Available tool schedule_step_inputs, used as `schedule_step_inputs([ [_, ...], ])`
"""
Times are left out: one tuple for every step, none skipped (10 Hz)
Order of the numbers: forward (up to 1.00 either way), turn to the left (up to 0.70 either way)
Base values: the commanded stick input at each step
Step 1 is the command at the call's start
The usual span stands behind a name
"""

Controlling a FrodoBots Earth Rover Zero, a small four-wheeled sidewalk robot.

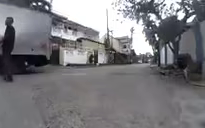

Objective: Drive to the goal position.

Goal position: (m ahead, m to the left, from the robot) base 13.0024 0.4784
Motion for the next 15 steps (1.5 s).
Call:
schedule_step_inputs([
  [1.00, 0.00],
  [1.00, 0.00],
  [1.00, 0.00],
  [1.00, 0.00],
  [1.00, 0.00],
  [1.00, 0.00],
  [1.00, 0.00],
  [1.00, 0.00],
  [1.00, 0.00],
  [1.00, 0.00],
  [1.00, 0.00],
  [1.00, 0.00],
  [1.00, 0.00],
  [1.00, 0.00],
  [1.00, 0.00],
])
